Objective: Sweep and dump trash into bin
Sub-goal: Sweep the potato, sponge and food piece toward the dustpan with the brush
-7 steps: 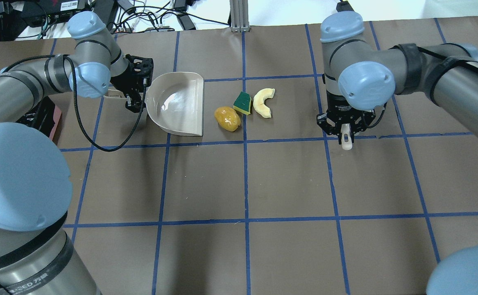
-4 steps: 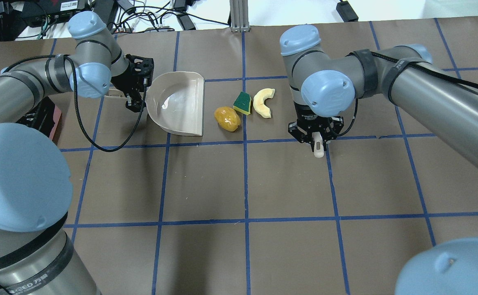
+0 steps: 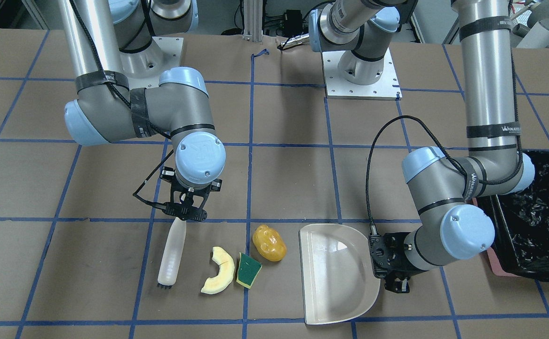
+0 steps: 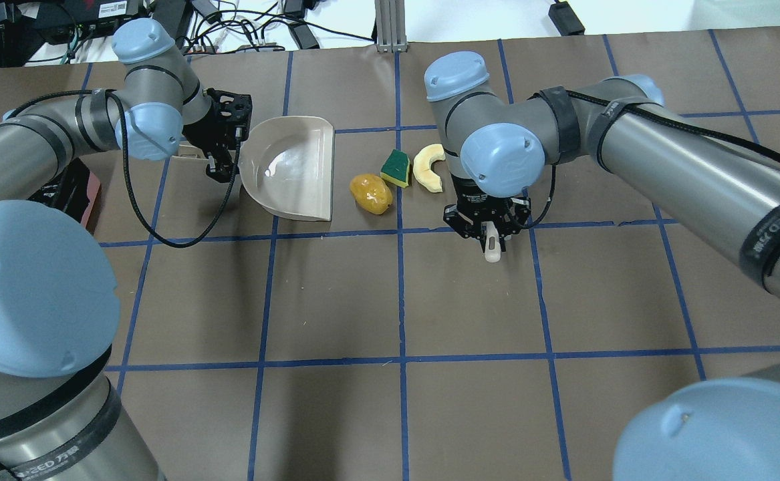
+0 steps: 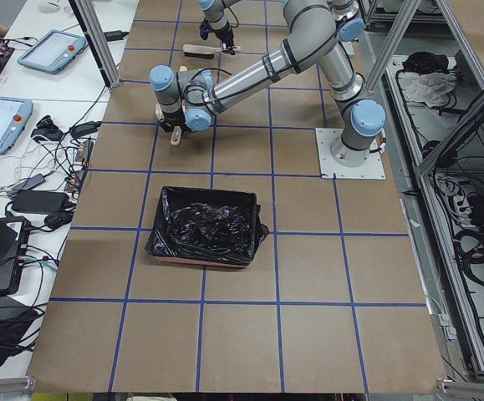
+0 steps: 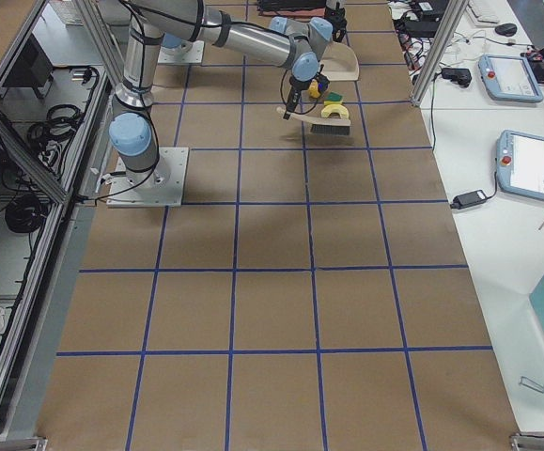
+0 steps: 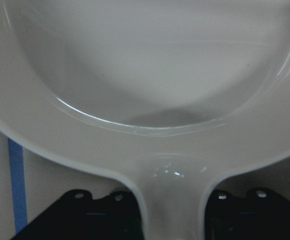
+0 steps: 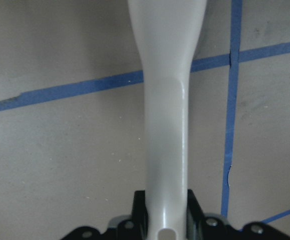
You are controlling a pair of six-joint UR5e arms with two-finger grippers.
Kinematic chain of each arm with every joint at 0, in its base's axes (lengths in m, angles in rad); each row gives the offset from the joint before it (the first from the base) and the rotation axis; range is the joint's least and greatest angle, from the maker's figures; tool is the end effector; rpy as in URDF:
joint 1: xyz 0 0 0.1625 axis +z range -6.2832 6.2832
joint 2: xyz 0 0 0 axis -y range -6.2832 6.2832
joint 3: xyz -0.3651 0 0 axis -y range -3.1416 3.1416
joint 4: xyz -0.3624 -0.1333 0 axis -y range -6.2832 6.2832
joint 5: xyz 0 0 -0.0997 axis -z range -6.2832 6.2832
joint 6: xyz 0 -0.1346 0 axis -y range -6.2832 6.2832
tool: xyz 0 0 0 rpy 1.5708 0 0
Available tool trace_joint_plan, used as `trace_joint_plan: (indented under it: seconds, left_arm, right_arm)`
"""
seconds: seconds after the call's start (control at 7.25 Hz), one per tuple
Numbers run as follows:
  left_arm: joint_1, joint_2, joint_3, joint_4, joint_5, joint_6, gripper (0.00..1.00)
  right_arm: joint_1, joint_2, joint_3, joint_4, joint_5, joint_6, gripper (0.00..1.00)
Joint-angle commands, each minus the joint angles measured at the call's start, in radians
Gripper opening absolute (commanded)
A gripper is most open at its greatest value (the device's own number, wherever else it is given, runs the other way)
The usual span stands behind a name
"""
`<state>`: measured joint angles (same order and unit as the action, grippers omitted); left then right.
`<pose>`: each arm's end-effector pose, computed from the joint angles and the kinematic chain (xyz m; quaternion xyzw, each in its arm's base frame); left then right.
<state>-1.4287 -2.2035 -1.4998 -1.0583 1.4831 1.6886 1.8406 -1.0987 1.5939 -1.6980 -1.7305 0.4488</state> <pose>-0.0564 -0.6299 0.1251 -0.6968 -0.7155 0.0198 0.0462 0.2491 -0.4811 0.1556 -0.0731 -0.9774 -0.1432 0.1375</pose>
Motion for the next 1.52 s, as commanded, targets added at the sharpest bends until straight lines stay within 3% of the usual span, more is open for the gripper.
trace_joint_plan:
  seconds: [0.0,0.55,1.38]
  left_arm:
    - [0.004,-0.004,-0.005,0.001,-0.001,0.003,0.01]
    - [-0.012,-0.001,0.001,0.001,0.006,-0.006,0.00]
    - [-0.030,0.019,0.003,-0.002,0.036,-0.043,0.01]
  right_arm:
    - [0.025,0.040,-0.044,0.000,0.003,0.025,0.06]
    - [0.066,0.082,-0.109,-0.003,0.057,0.030,0.07]
    - [0.075,0.086,-0.123,0.001,0.100,0.051,0.07]
